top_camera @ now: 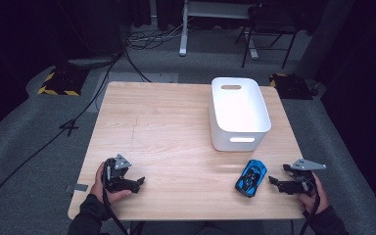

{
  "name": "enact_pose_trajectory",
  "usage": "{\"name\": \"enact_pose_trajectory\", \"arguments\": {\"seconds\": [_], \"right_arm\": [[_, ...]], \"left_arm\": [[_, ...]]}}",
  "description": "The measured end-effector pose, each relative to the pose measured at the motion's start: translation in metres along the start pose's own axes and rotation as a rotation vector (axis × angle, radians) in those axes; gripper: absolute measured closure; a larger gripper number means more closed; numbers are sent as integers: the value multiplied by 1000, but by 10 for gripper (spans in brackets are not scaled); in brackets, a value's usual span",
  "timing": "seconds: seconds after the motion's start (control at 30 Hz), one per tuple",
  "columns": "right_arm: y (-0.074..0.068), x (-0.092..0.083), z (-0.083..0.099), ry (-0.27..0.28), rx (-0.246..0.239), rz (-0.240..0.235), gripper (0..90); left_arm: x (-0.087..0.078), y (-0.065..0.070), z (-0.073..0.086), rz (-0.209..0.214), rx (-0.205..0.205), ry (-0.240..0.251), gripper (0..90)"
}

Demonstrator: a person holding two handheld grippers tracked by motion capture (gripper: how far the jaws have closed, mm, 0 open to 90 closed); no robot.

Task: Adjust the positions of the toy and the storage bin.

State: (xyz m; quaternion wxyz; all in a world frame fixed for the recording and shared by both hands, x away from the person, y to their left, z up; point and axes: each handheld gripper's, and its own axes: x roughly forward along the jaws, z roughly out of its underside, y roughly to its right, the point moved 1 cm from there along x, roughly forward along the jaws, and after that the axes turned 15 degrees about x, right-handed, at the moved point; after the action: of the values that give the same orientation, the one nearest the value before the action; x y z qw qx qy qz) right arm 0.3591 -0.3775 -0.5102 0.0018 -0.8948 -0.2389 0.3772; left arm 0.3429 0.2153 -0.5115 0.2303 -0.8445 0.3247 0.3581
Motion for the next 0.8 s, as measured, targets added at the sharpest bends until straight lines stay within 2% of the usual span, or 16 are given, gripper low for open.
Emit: {"name": "enact_pose_trajectory", "arguments": {"seconds": [0.13,0.23,0.43,0.5,0.53,0.57,0.63,0.67,0.7,0.8], "right_arm": [[0,0,0,0,-1,0,144],[0,0,0,0,0,0,144],[0,0,0,0,2,1,143],[0,0,0,-2,1,1,142],[0,0,0,-2,0,1,142],[0,0,0,-2,0,1,142],[-1,0,0,-1,2,-1,142],[-1,0,0,-2,1,-2,142],[-1,0,0,-2,1,-2,142],[-1,0,0,-2,-1,-4,143]], "left_arm": [[3,5,-5,20,6,2,9],[7,9,-10,28,26,10,9],[15,19,-27,77,96,6,29],[16,23,-33,109,99,32,125],[17,23,-36,115,113,38,228],[18,24,-40,108,130,35,238],[20,27,-47,110,135,33,143],[21,29,-51,125,145,31,194],[22,30,-55,122,163,32,204],[21,34,-68,129,187,58,171]]}}
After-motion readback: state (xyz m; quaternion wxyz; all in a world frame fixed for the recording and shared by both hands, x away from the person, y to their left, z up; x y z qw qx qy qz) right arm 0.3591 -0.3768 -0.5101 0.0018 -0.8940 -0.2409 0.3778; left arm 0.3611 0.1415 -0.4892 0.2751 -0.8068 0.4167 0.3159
